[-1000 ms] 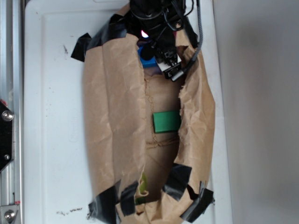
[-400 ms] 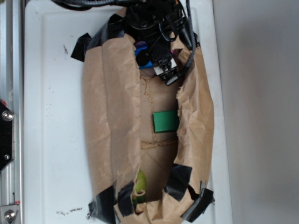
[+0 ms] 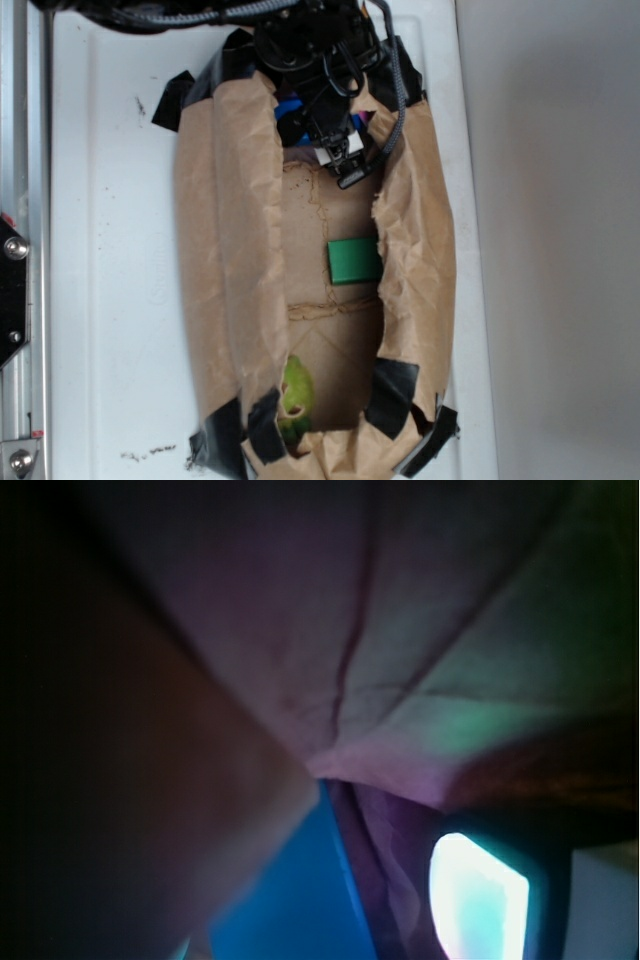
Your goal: Grab the blue block.
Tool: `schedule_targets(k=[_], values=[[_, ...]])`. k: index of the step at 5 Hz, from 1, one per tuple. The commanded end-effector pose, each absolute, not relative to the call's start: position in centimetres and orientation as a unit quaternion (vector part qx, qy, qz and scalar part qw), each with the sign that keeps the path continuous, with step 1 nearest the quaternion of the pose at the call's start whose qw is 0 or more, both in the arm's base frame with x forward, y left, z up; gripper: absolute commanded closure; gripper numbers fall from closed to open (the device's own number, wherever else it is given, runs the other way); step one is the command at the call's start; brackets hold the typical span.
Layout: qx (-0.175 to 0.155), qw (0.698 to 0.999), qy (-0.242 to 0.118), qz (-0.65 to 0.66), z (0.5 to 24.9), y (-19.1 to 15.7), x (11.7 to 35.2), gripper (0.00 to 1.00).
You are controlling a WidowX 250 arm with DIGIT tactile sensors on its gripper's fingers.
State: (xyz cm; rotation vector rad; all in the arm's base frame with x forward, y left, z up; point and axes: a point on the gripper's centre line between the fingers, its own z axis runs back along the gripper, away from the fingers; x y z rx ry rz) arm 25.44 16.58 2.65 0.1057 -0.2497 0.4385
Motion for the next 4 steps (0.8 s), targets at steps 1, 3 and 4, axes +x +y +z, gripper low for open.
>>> schedule_targets(k=[1,3,4], values=[[0.060,0.964,-0.115,0.230,2.88,18.70,24.07,1.00],[0.061,0.962,-0.123,0.234,2.61,18.91,24.38,1.00],[0.061,0.962,-0.125,0.235,2.56,18.94,24.36,1.00]])
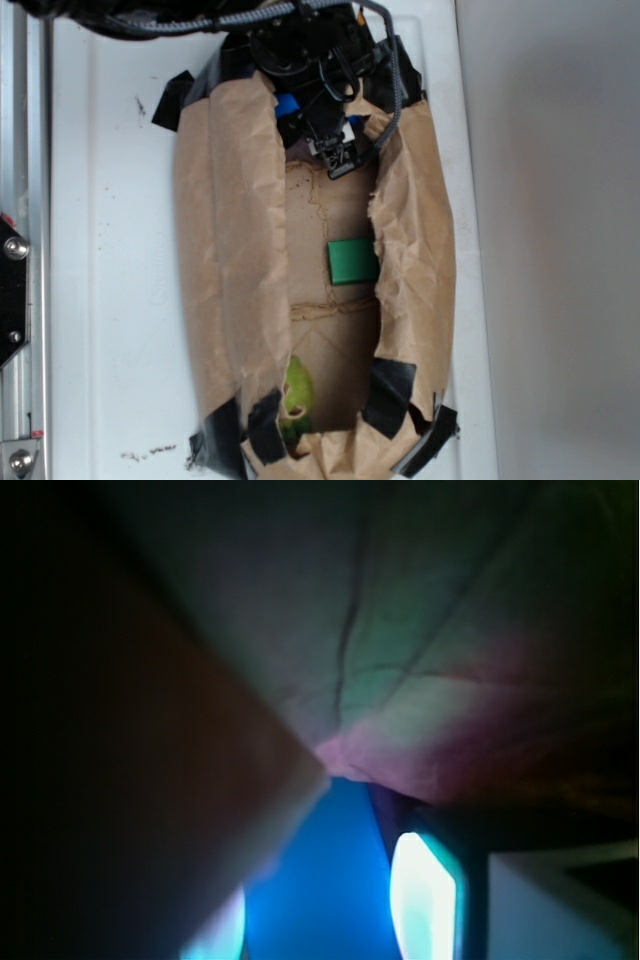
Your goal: Grab the blue block.
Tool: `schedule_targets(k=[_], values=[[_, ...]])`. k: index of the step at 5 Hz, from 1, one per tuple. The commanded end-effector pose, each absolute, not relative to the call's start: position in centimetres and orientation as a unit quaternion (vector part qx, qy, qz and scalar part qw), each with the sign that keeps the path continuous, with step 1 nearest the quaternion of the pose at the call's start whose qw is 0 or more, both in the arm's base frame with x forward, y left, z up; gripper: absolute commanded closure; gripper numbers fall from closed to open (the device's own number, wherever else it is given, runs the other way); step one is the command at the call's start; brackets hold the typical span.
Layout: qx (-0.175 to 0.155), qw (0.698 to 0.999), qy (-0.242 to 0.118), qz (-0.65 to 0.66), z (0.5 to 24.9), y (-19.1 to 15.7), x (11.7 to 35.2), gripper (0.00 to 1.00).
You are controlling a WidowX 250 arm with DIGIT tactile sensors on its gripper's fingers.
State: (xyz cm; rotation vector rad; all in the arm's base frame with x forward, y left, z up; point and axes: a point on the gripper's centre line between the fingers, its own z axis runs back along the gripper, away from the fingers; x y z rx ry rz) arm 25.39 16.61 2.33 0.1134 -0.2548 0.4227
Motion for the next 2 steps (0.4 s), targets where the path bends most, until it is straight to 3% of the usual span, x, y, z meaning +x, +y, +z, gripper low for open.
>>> schedule_targets(k=[1,2], values=[[0.060,0.962,-0.125,0.235,2.67,18.94,24.29,1.00],[0.055,0.963,-0.124,0.234,3.54,19.20,24.00,1.00]])
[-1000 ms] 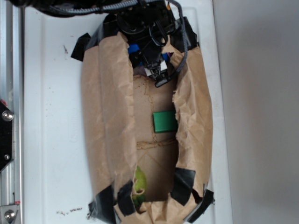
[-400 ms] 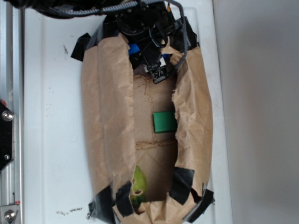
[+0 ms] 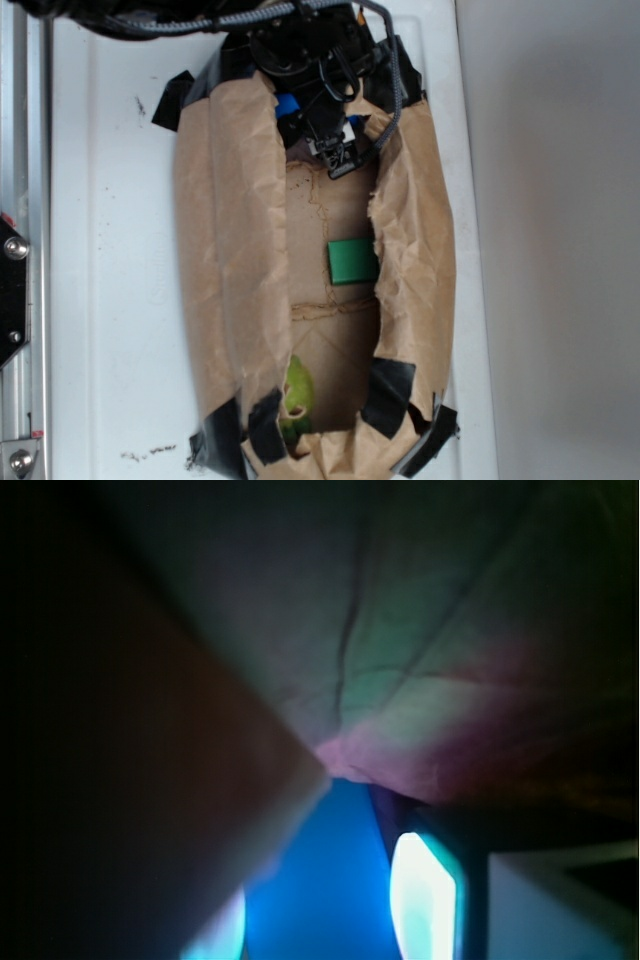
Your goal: Grab the blue block.
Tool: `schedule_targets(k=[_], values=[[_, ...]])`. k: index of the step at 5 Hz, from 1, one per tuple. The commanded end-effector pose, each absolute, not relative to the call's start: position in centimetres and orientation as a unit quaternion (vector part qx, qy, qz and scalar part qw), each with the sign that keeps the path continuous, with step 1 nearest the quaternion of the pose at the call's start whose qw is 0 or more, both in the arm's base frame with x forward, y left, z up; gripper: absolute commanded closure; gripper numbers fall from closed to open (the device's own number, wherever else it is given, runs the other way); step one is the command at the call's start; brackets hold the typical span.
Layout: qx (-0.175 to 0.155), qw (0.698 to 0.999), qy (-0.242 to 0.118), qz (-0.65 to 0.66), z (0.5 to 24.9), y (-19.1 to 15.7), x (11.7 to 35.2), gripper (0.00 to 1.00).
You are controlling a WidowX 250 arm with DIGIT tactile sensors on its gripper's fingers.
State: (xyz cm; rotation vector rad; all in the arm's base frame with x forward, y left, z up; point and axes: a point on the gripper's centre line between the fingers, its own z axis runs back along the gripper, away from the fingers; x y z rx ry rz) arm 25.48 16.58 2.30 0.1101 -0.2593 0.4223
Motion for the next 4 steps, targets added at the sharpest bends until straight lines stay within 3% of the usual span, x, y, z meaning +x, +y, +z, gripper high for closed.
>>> schedule_targets(k=[1,2,4], values=[[0.018,0.970,-0.104,0.221,6.9,18.8,22.1,1.00],[-0.007,0.975,-0.091,0.203,10.2,17.5,20.3,1.00],[-0.016,0.980,-0.103,0.169,13.6,14.6,19.2,1.00]])
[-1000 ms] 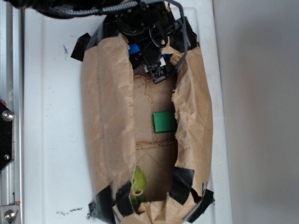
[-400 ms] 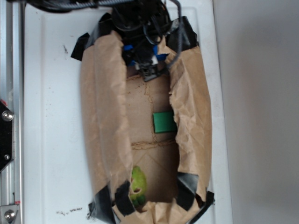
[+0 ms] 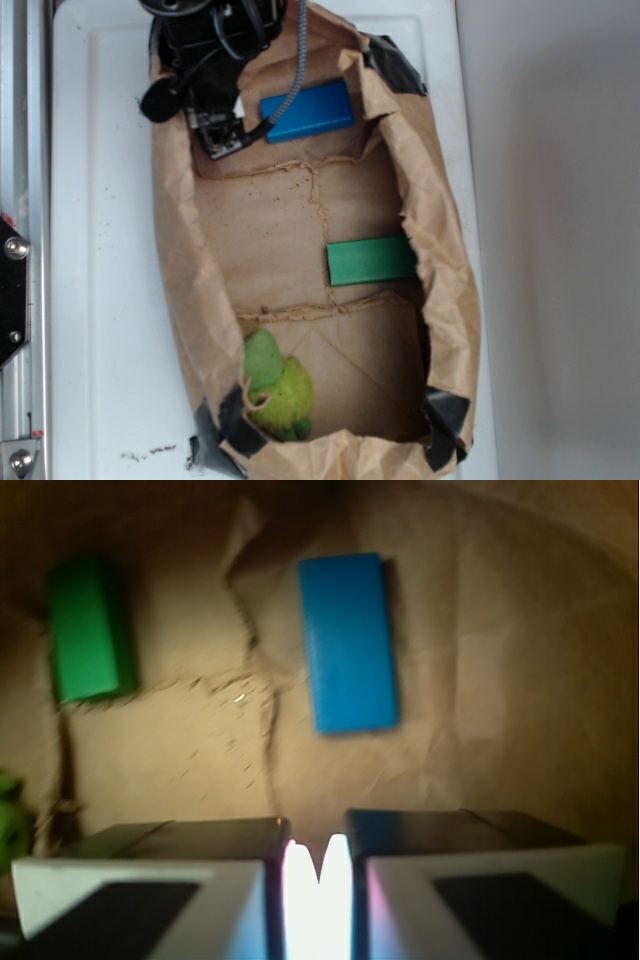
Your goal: Grab the blue block.
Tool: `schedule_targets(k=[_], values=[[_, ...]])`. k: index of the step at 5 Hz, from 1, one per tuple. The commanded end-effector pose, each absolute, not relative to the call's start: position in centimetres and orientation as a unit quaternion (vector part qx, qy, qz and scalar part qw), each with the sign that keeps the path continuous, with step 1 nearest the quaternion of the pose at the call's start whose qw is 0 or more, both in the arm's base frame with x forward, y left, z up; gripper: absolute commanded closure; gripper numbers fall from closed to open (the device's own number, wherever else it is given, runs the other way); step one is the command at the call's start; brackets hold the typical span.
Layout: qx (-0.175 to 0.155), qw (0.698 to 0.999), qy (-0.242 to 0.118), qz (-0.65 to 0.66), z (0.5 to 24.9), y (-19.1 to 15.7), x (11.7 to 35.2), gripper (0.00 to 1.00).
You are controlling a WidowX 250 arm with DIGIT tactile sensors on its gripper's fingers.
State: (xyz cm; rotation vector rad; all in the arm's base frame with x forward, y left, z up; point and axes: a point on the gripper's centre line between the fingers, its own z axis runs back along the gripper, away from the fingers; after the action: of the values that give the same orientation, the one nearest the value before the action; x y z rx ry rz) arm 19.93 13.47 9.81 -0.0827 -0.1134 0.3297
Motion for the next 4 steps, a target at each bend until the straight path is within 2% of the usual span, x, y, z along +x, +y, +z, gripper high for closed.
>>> schedule_targets(k=[1,3,4], values=[[-0.022,0.980,-0.113,0.161,14.1,13.6,19.1,1.00],[-0.018,0.977,-0.121,0.176,14.1,13.0,20.7,1.00],[-0.012,0.975,-0.123,0.185,13.2,13.4,22.1,0.00]])
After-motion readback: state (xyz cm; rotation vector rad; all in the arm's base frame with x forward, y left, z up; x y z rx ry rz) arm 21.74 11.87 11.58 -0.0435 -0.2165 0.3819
